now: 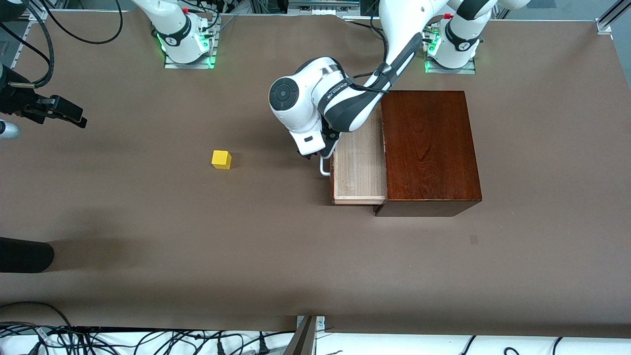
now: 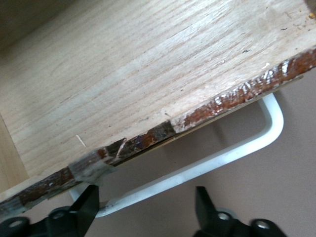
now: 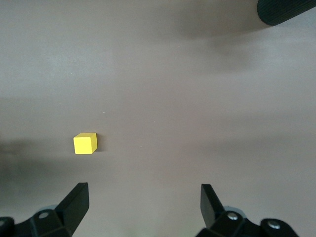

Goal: Open drawer, take yellow block, close drawer
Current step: 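Position the left gripper against the drawer front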

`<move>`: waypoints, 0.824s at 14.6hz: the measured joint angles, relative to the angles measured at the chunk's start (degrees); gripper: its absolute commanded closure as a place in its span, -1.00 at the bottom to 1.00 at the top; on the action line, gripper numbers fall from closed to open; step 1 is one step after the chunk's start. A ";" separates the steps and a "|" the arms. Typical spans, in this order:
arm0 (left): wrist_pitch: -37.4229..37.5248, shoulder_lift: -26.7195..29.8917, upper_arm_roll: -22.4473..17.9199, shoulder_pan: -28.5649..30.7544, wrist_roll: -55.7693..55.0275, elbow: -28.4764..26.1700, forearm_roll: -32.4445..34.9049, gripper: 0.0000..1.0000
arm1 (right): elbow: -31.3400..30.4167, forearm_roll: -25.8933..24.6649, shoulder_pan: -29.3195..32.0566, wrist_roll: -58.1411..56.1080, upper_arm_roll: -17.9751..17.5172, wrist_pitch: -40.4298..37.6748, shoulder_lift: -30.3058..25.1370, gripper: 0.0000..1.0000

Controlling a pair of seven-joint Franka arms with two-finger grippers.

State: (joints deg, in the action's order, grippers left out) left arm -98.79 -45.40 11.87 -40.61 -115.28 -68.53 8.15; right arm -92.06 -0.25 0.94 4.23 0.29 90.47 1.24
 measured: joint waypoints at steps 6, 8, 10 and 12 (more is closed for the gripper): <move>1.16 0.14 0.00 -0.05 1.65 0.38 0.04 0.54 | 0.00 0.00 0.02 0.00 0.00 0.01 0.09 -1.00; 1.51 0.16 0.00 -0.12 2.88 0.73 0.06 0.79 | 0.00 0.00 0.02 0.00 0.00 0.01 0.19 -1.00; 1.75 0.15 -0.01 -0.13 2.87 1.09 0.06 0.98 | 0.00 0.00 0.03 0.00 0.00 0.02 0.27 -1.00; 0.94 0.14 0.00 -0.25 1.93 2.09 0.06 1.00 | 0.00 0.00 0.04 0.00 0.00 0.03 0.29 -1.00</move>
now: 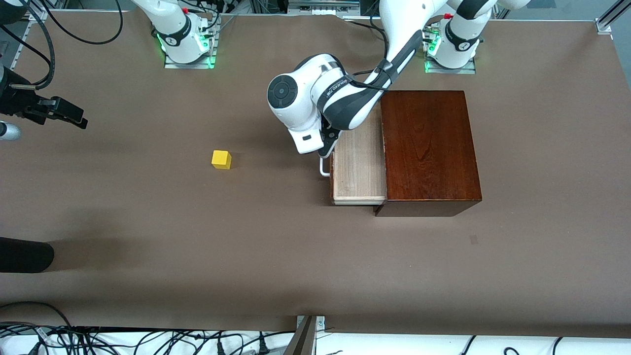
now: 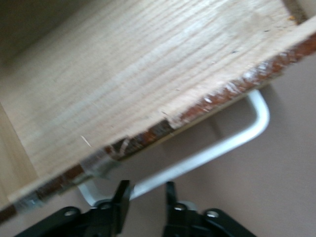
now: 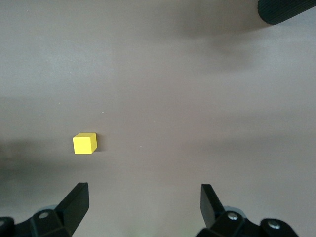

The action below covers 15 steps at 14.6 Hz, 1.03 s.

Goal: Open drawer, take yellow block, close drawer
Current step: 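Position the left gripper against the drawer front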

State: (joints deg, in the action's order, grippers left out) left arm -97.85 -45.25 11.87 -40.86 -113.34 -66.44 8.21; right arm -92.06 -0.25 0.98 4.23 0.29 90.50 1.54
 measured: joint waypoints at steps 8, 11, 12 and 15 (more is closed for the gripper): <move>-1.04 -0.82 -0.09 -1.30 -1.25 1.33 0.00 1.00 | 0.00 0.00 0.03 0.00 0.00 0.03 0.02 -1.00; -1.26 -1.61 -1.07 -1.27 -2.17 1.34 0.00 1.00 | 0.00 0.00 0.04 0.00 0.00 0.03 0.02 -1.00; -1.28 -1.71 -1.45 -1.26 -2.19 1.35 0.00 1.00 | 0.00 0.00 0.05 0.00 0.00 0.03 0.02 -1.00; -1.45 -1.76 -1.91 -1.31 -2.29 1.48 0.00 1.00 | 0.00 0.00 0.06 0.00 0.00 0.04 0.02 -1.00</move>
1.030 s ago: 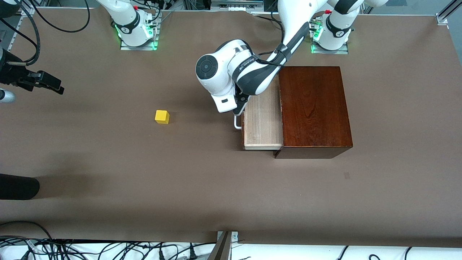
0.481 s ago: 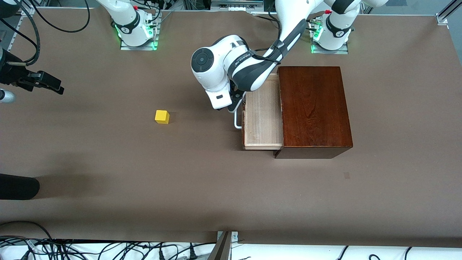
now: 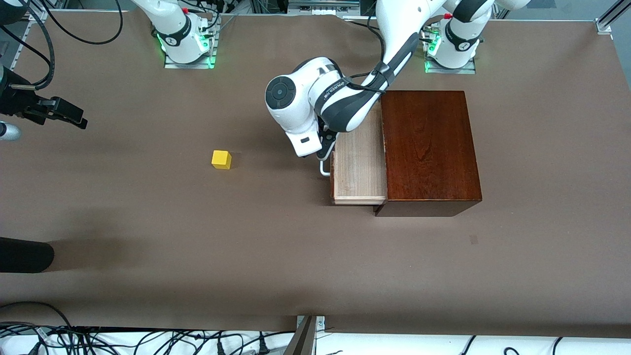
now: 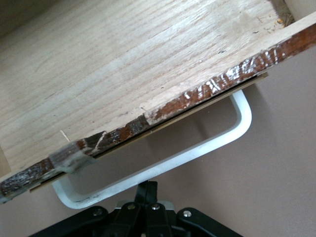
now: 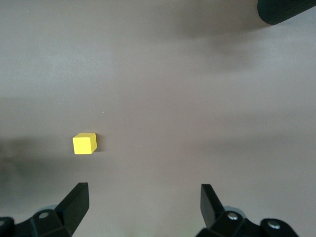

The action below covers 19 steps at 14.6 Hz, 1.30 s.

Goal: Open drawer, take yellow block, close drawer
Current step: 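Position the left gripper against the drawer front, then push the drawer shut into the box with the left gripper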

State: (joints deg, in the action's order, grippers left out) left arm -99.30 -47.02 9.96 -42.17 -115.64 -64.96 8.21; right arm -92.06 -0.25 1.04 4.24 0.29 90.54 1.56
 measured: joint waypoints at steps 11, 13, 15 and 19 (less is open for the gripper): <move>3.30 0.50 -0.99 -0.25 0.76 0.29 3.33 1.00 | 0.00 0.00 0.03 0.00 0.00 0.03 0.04 -1.00; 4.32 1.16 -1.35 -0.13 1.90 0.02 3.67 1.00 | 0.00 0.00 0.04 0.00 0.00 0.03 0.04 -1.00; 4.96 2.45 -1.78 0.18 3.54 -1.19 4.24 1.00 | 0.00 0.00 0.04 0.00 0.00 0.03 0.05 -1.00; 5.22 5.85 -2.38 1.58 5.81 -5.92 4.70 1.00 | 0.01 0.00 0.05 0.00 0.00 0.05 0.05 -1.00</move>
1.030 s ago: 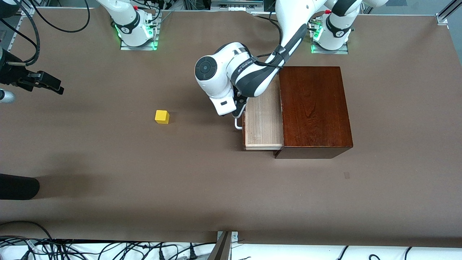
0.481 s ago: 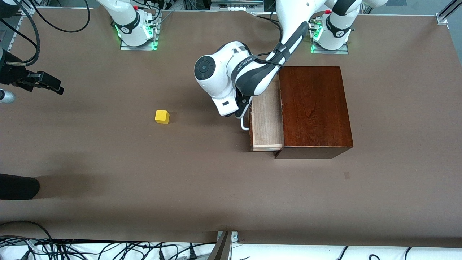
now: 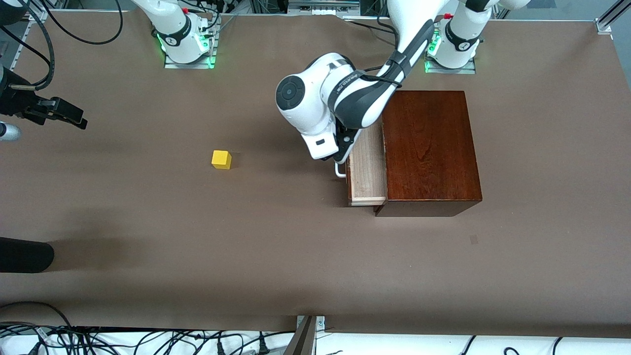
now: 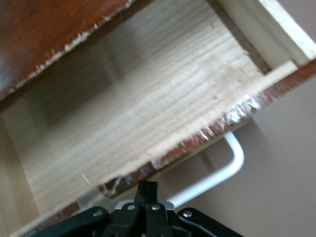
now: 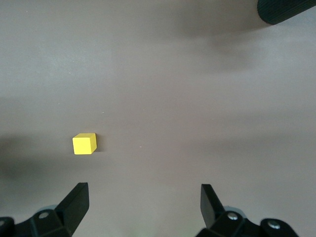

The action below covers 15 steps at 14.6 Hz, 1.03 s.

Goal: Open drawer, take yellow block, close drawer
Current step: 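Push the drawer shut into the box with the left gripper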

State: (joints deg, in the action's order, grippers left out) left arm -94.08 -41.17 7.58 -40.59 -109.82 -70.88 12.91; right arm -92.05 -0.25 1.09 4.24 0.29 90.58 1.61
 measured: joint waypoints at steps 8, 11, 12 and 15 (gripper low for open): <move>-0.50 4.47 0.11 0.27 0.87 -2.24 0.11 1.00 | 0.00 0.00 0.02 0.00 0.00 0.01 0.01 -1.00; -0.88 4.71 0.36 0.06 0.64 -2.33 -0.45 1.00 | 0.01 0.00 0.02 0.00 0.00 0.01 0.01 -1.00; -1.87 4.27 0.40 -0.05 0.18 -2.34 -0.49 1.00 | 0.01 0.00 0.02 0.00 0.00 0.01 0.01 -1.00; -6.31 2.24 0.71 -0.16 -2.40 -2.36 -0.50 1.00 | 0.01 0.00 0.03 0.00 0.00 0.01 0.01 -1.00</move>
State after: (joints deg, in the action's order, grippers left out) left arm -100.39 -38.93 8.30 -40.74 -112.23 -73.24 12.41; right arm -92.05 -0.25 1.12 4.24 0.29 90.60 1.62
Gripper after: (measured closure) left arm 0.991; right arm 0.000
